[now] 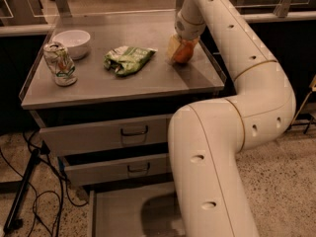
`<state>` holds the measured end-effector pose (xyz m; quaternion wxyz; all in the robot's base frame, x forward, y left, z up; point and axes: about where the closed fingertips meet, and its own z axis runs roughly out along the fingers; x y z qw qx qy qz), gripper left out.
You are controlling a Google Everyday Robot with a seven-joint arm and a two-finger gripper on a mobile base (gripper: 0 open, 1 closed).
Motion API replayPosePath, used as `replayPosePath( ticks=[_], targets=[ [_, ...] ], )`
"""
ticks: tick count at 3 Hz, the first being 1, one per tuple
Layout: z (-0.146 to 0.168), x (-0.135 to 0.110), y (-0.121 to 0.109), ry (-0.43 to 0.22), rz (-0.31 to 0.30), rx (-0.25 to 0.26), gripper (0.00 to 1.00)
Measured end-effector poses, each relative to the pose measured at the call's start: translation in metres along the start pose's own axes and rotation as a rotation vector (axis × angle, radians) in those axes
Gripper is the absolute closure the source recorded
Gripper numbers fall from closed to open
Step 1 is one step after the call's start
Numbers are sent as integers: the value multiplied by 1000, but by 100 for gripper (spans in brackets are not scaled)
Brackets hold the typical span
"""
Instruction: Place orange into bottom drawer
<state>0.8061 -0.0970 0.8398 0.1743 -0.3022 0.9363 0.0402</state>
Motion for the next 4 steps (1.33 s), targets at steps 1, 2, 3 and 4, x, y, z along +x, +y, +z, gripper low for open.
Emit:
replayPosePath(
  ticks=[1,2,3,4],
  targets=[
    [-1,-4,2,-33,-1,-22,100],
    [-14,-6,4,-78,0,-59,100],
    [-63,11,4,-157,-9,-112,100],
    [-58,5,4,-161,-13,-104,100]
  ],
)
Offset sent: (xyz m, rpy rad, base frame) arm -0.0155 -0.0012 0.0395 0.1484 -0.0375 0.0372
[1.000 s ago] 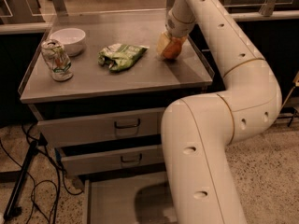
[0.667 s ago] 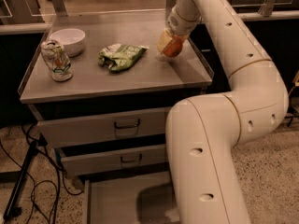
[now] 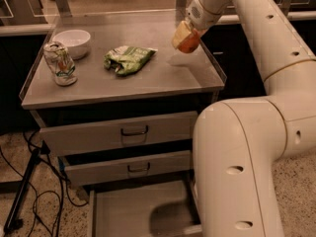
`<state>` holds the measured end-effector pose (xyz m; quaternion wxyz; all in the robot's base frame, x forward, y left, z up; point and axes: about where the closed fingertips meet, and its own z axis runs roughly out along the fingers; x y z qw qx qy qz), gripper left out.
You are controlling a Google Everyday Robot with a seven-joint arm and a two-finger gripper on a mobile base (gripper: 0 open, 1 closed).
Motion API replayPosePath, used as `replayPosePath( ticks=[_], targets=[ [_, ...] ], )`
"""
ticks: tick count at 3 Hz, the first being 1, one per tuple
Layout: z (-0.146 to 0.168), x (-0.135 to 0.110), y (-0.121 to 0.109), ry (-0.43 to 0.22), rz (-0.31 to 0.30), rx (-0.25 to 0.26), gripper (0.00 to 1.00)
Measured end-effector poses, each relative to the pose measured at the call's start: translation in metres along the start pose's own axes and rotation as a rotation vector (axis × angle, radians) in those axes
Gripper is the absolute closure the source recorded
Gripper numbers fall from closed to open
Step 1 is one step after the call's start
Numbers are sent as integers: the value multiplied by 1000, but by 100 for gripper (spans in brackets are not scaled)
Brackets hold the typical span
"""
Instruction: Place orange into bottom drawer
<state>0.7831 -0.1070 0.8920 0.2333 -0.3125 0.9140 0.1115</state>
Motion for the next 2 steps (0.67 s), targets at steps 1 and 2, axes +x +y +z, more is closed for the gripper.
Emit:
replayPosePath(
  ticks=[1,2],
  targets=[
    [-24,25,1,27,-21,-25,100],
    [-52,47,6,47,-28,-38,100]
  ],
)
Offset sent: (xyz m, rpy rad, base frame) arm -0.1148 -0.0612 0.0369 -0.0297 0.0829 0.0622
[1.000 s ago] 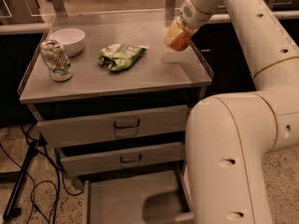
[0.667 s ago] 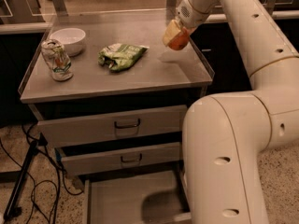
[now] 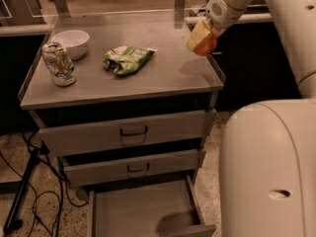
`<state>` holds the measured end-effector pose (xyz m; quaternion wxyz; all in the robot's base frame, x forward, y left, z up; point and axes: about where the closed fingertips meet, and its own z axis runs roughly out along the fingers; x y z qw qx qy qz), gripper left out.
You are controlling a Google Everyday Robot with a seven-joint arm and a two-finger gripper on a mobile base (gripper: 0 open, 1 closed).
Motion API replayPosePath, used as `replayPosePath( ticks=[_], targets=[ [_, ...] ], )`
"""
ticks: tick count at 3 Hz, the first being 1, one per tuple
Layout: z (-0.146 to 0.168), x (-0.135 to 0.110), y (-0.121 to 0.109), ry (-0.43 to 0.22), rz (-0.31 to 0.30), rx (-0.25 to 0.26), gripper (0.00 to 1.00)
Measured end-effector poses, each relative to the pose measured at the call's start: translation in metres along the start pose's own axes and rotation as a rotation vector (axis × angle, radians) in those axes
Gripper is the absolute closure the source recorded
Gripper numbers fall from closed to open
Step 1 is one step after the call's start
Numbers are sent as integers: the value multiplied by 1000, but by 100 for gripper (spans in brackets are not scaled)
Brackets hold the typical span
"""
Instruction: Place orange into bottom drawer
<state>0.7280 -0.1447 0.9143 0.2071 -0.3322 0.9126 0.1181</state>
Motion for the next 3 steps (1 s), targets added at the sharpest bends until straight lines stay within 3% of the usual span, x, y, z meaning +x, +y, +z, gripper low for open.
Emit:
replayPosePath(
  ticks=[1,2,3],
  targets=[
    [-29,27,11,-6,14,-21,100],
    [-28,29,11,-6,15,-21,100],
    [-20,46,16,5,29,-21,100]
  ],
)
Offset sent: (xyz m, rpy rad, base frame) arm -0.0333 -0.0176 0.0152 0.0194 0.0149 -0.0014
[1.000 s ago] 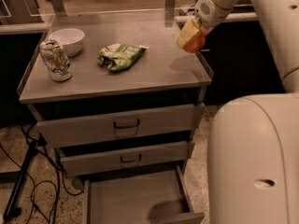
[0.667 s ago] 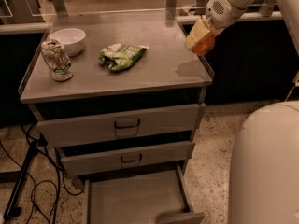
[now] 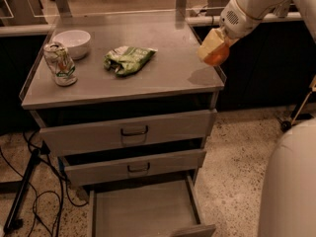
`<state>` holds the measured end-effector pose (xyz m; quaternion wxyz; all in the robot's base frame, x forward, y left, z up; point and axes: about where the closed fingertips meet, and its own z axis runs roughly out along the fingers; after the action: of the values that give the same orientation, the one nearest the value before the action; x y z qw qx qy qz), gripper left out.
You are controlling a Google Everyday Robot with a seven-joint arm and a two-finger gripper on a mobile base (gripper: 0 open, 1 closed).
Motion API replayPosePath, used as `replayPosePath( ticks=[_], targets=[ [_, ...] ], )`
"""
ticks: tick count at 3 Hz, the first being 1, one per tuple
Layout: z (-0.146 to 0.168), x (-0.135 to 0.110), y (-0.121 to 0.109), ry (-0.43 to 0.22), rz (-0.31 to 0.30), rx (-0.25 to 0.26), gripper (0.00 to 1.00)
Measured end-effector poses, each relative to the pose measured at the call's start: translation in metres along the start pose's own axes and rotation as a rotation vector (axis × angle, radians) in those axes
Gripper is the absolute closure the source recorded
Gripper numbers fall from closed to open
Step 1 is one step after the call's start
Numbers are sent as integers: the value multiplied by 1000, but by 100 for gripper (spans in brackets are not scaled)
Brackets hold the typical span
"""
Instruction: Place orange into bottom drawer
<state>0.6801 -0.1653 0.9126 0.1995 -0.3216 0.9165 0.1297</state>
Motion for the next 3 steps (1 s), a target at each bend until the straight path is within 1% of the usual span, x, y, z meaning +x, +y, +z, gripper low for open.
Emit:
replayPosePath(
  ticks=[1,2,3],
  targets=[
    [-16,32,36,-26,23,-3,100],
    [-14,63,73,-10,29,-35,100],
    [0,74,78,27,31,-50,100]
  ],
)
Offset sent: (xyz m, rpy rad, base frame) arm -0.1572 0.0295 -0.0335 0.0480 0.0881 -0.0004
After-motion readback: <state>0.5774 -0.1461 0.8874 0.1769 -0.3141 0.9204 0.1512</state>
